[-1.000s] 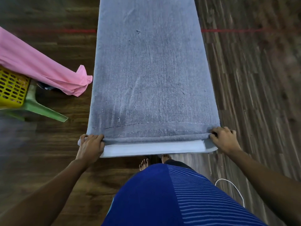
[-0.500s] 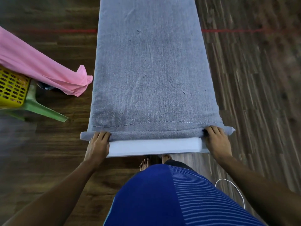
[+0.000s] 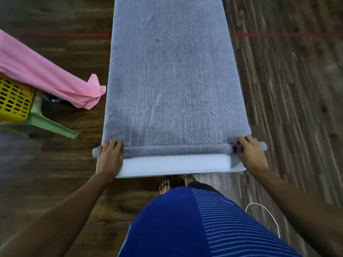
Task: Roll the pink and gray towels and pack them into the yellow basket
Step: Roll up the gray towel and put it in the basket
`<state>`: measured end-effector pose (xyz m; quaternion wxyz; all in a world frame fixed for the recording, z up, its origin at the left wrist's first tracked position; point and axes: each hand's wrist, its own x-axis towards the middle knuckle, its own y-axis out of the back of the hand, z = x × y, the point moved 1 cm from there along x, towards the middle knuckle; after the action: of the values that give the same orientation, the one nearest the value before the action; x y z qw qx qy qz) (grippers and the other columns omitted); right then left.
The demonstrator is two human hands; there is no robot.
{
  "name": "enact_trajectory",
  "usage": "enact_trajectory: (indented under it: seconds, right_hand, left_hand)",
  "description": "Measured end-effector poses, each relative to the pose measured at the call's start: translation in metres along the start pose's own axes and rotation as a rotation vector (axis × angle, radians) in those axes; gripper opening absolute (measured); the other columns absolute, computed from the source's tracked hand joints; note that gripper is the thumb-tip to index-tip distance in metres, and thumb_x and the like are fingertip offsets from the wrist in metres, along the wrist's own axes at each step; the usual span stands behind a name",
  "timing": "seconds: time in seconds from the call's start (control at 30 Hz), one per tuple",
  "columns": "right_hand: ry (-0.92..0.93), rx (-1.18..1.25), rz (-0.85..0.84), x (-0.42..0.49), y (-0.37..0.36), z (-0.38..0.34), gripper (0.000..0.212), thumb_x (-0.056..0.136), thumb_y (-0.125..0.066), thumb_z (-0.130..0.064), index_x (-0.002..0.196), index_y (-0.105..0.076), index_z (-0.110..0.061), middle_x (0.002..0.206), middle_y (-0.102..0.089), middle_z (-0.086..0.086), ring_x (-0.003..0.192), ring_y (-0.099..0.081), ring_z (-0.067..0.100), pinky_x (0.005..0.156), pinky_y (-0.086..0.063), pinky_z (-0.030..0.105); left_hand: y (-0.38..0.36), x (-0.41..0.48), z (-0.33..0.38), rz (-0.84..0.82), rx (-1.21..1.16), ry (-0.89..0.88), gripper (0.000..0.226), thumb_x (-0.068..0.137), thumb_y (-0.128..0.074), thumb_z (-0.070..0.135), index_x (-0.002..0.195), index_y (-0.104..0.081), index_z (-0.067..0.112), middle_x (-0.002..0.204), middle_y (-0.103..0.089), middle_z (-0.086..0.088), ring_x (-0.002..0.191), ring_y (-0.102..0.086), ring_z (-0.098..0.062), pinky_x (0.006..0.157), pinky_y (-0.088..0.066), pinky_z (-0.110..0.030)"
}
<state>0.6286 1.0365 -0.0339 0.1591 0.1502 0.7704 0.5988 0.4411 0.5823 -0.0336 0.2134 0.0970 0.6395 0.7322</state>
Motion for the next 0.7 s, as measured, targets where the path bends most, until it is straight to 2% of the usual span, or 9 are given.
enact_trajectory:
  seconds: [0.1,0.23,0.3,0.37,0.47,0.57,0.63,0.7]
  right_hand:
    - [0.073,0.063,-0.070,-0.012,-0.005,-0.009,0.020,0.075,-0.062,0.004,0.093,-0.059,-0.001,0.093,-0.053,0.016,0.084,-0.051,0.036,0.071,-0.046,0.048]
    - [0.079,-0.020,-0.125,-0.023,-0.012,-0.014,0.036,0.075,-0.070,-0.004,0.109,-0.057,-0.002,0.106,-0.058,0.016,0.095,-0.052,0.035,0.083,-0.049,0.050]
    - [0.064,-0.018,-0.122,-0.017,-0.013,-0.015,0.032,0.078,-0.066,-0.004,0.109,-0.060,-0.003,0.105,-0.061,0.015,0.095,-0.055,0.036,0.083,-0.048,0.050]
    - [0.035,-0.021,-0.130,-0.009,-0.009,-0.015,0.026,0.080,-0.056,-0.012,0.103,-0.065,-0.005,0.098,-0.065,0.013,0.092,-0.057,0.037,0.081,-0.048,0.049]
    - [0.027,-0.093,-0.218,0.005,0.000,-0.012,0.031,0.082,-0.050,-0.023,0.103,-0.069,-0.010,0.100,-0.069,0.010,0.097,-0.055,0.034,0.085,-0.042,0.047]
    - [-0.021,-0.122,-0.283,0.016,0.005,-0.013,0.026,0.088,-0.052,-0.024,0.108,-0.067,-0.017,0.106,-0.068,0.008,0.106,-0.052,0.030,0.091,-0.031,0.044]
    - [-0.058,-0.108,-0.236,0.020,0.005,-0.013,0.023,0.087,-0.055,-0.021,0.109,-0.064,-0.017,0.108,-0.066,0.009,0.106,-0.050,0.031,0.089,-0.029,0.043]
    - [-0.049,-0.093,-0.109,0.022,0.003,-0.013,0.024,0.082,-0.063,-0.012,0.106,-0.062,-0.012,0.105,-0.060,0.013,0.099,-0.049,0.036,0.083,-0.034,0.046]
  left_hand:
    - [-0.005,-0.007,0.006,-0.010,-0.047,-0.065,0.021,0.078,-0.068,-0.003,0.097,-0.063,0.003,0.092,-0.057,-0.013,0.084,-0.054,-0.036,0.073,-0.048,-0.050]
    - [-0.006,-0.017,0.011,-0.097,0.018,-0.059,0.046,0.069,-0.071,-0.002,0.114,-0.060,-0.004,0.107,-0.060,-0.020,0.097,-0.056,-0.038,0.083,-0.051,-0.052]
    - [-0.005,-0.015,0.010,-0.094,0.028,-0.045,0.040,0.074,-0.070,-0.002,0.113,-0.062,-0.003,0.108,-0.062,-0.020,0.096,-0.057,-0.038,0.083,-0.051,-0.051]
    - [-0.001,-0.009,0.009,-0.070,0.033,-0.032,0.025,0.083,-0.059,0.006,0.106,-0.065,0.002,0.101,-0.065,-0.016,0.092,-0.058,-0.035,0.080,-0.049,-0.048]
    - [0.006,-0.002,0.008,-0.123,0.100,-0.048,0.032,0.078,-0.042,0.024,0.090,-0.068,0.010,0.087,-0.068,-0.008,0.084,-0.060,-0.031,0.081,-0.041,-0.046]
    - [0.010,0.008,0.007,-0.167,0.097,-0.009,0.027,0.078,-0.039,0.027,0.076,-0.064,0.016,0.074,-0.064,-0.003,0.079,-0.059,-0.027,0.090,-0.031,-0.046]
    - [0.008,0.017,0.006,-0.163,0.048,0.030,0.024,0.084,-0.040,0.026,0.079,-0.061,0.018,0.077,-0.062,-0.002,0.082,-0.057,-0.026,0.092,-0.028,-0.046]
    - [0.006,0.022,0.003,-0.077,0.010,0.046,0.010,0.087,-0.055,0.019,0.095,-0.060,0.015,0.095,-0.061,-0.006,0.095,-0.054,-0.029,0.091,-0.029,-0.047]
